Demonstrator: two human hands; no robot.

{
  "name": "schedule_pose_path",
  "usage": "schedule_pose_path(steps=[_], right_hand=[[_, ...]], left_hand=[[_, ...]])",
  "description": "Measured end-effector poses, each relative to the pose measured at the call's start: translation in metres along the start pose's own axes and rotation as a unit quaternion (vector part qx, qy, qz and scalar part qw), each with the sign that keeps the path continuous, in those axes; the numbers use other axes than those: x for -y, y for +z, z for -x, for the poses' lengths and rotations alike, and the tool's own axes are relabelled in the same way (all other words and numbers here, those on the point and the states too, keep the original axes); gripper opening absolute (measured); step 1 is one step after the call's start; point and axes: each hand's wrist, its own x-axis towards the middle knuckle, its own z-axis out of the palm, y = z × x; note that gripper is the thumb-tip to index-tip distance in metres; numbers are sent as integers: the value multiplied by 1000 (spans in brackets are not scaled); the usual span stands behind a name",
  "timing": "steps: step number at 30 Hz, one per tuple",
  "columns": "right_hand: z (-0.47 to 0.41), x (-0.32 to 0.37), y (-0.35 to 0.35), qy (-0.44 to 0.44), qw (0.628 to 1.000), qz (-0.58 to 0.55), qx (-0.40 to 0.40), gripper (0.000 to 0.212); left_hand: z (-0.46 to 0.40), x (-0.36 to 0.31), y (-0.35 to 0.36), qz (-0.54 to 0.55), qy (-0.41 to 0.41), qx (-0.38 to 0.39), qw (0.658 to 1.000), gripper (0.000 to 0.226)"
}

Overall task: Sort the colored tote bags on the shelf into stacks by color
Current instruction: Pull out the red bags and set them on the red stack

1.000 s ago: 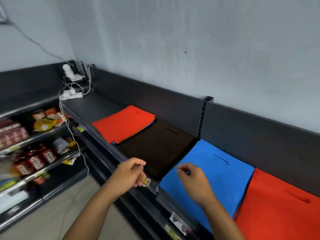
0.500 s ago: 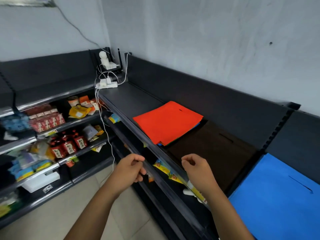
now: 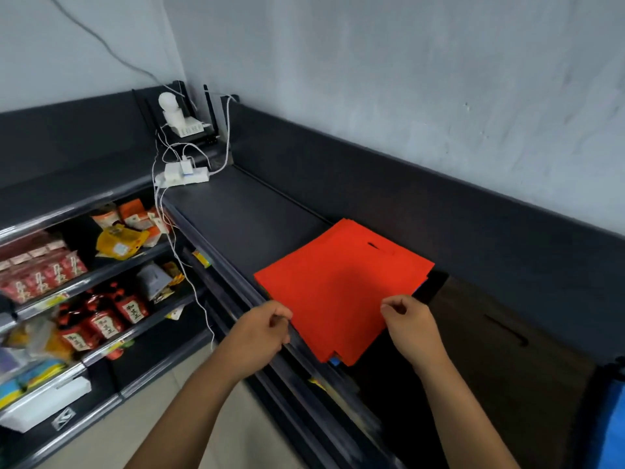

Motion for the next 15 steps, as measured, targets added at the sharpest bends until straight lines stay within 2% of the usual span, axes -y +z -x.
schedule_pose_path(steps=[6, 12, 15], right_hand=[[-39, 12, 8, 50, 996, 38, -61, 8], [-65, 8, 20, 111, 976, 101, -156, 43], [-65, 15, 31, 158, 963, 104, -190, 52]], left_hand=[[-70, -7, -15, -70, 36, -3, 997, 21], [-158, -13, -23, -138, 117, -44, 982, 20], [-204, -13, -26, -207, 122, -43, 970, 39]])
